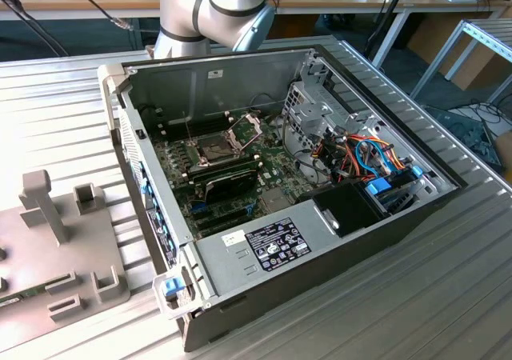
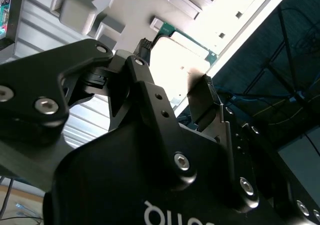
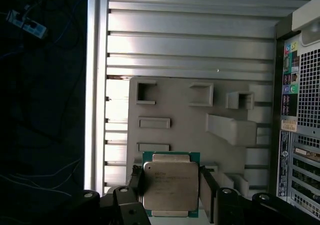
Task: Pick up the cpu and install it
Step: 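Pick up the cpu and move it towards the insertion slot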
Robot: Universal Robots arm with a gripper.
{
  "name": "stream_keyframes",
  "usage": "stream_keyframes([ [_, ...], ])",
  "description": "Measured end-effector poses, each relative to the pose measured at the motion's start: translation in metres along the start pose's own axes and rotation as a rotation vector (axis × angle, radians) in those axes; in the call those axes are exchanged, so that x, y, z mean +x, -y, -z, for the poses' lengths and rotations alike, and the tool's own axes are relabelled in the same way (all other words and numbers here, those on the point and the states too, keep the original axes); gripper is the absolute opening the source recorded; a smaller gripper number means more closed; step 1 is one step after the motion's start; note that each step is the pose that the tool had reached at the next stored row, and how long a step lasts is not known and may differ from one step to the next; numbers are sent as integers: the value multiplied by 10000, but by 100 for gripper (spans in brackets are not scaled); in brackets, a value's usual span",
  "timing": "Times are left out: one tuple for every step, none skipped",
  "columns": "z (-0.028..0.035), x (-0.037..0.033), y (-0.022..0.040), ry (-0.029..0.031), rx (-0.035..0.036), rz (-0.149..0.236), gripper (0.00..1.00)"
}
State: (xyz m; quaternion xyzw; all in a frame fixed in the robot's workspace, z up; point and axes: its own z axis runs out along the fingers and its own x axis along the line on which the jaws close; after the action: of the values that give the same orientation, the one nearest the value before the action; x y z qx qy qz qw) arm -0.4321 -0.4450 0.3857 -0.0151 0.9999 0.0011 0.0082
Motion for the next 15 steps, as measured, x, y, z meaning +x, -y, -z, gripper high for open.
stream_keyframes([
  [0, -4, 0, 0, 0, 1, 55],
  [0, -5, 0, -1, 1, 0, 55],
  [1, -5, 0, -1, 1, 0, 55],
  [0, -6, 0, 0, 0, 0, 55],
  [0, -6, 0, 0, 0, 0, 55],
  [0, -6, 0, 0, 1, 0, 55],
  [0, -7, 0, 0, 0, 0, 55],
  [-1, -11, 0, 1, 0, 1, 55],
  [0, -16, 1, 1, 0, 2, 55],
  [0, -25, 2, -1, 1, 2, 55],
  [-1, -34, 1, 1, 0, 1, 55],
  [-1, -49, 2, 0, 0, 1, 55],
  [-2, -60, 2, 0, 0, 0, 55],
  [-2, -69, 2, 1, 0, 0, 55],
  [-2, -79, 2, -1, 0, 0, 55],
])
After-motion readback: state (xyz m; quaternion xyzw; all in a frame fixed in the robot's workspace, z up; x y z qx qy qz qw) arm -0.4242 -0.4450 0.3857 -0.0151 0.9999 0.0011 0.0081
